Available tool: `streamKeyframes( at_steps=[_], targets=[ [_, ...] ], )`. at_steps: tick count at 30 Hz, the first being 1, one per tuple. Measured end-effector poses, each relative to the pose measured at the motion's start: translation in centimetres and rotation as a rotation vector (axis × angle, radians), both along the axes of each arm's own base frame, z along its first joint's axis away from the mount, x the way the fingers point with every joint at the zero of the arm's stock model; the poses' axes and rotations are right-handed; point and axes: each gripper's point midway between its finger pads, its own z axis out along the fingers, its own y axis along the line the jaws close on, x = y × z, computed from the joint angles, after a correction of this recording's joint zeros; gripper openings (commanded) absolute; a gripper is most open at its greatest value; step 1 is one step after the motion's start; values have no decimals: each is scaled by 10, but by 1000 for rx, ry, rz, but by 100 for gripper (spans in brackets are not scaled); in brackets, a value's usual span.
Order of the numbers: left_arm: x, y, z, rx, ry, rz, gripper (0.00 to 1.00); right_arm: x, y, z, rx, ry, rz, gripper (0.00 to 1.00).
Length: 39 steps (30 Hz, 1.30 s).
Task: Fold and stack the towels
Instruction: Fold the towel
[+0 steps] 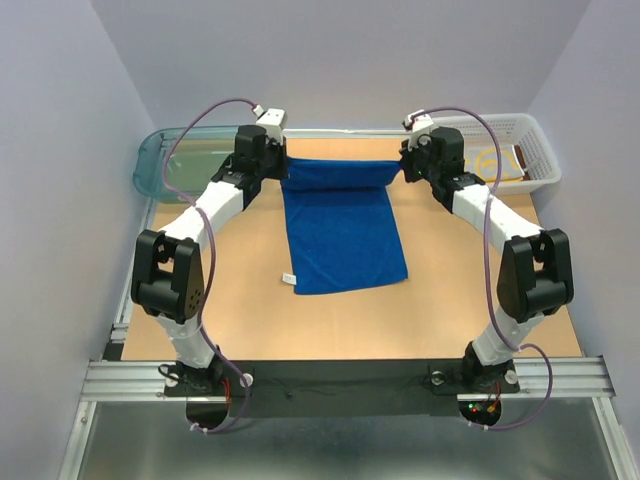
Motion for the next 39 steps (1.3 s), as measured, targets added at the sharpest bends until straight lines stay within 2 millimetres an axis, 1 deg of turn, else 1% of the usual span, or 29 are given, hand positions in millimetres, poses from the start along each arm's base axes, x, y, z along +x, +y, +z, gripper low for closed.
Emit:
streamKeyframes(
  at_steps=[3,5,9,10,15,19,22,23,25,27,30,32,35,37,39],
  targets=[
    [-15,0,-14,-11,54,-6,0,-14,-2,-16,2,65,-5,0],
    [-27,0,-25,-17,98,-9,0,-22,-3,-23,5,103,-10,1],
    [-48,0,-40,-36,175,-4,0,-32,-5,-23,17,144,-21,0],
    [-51,0,-40,-41,181,-4,0,-35,-5,-22,21,151,-23,0],
    [-76,-1,-38,-84,220,-8,0,-51,-6,-11,49,172,-32,0],
    [-90,1,-34,-101,230,-6,0,-63,-5,-13,82,212,-47,0],
    [-99,2,-32,-109,234,-9,0,-75,-6,-26,109,266,-66,1],
    [-103,2,-35,-111,238,-10,0,-82,-6,-33,121,295,-73,0],
    [-114,2,-44,-113,268,-11,0,-94,-5,-48,145,347,-88,1],
    [-122,1,-53,-115,292,-12,0,-104,-5,-61,167,395,-108,0],
    [-143,-2,-80,-121,364,-12,0,-117,-7,-82,189,463,-146,1],
    [-159,-6,-99,-126,420,-12,0,-126,-10,-92,195,504,-174,1],
    [-178,-8,-116,-141,473,-8,0,-129,-11,-96,211,526,-200,0],
    [-182,-8,-117,-153,476,3,0,-129,-10,-95,221,530,-205,1],
    [-177,-7,-109,-165,444,18,0,-127,-9,-91,225,529,-209,1]
  ],
)
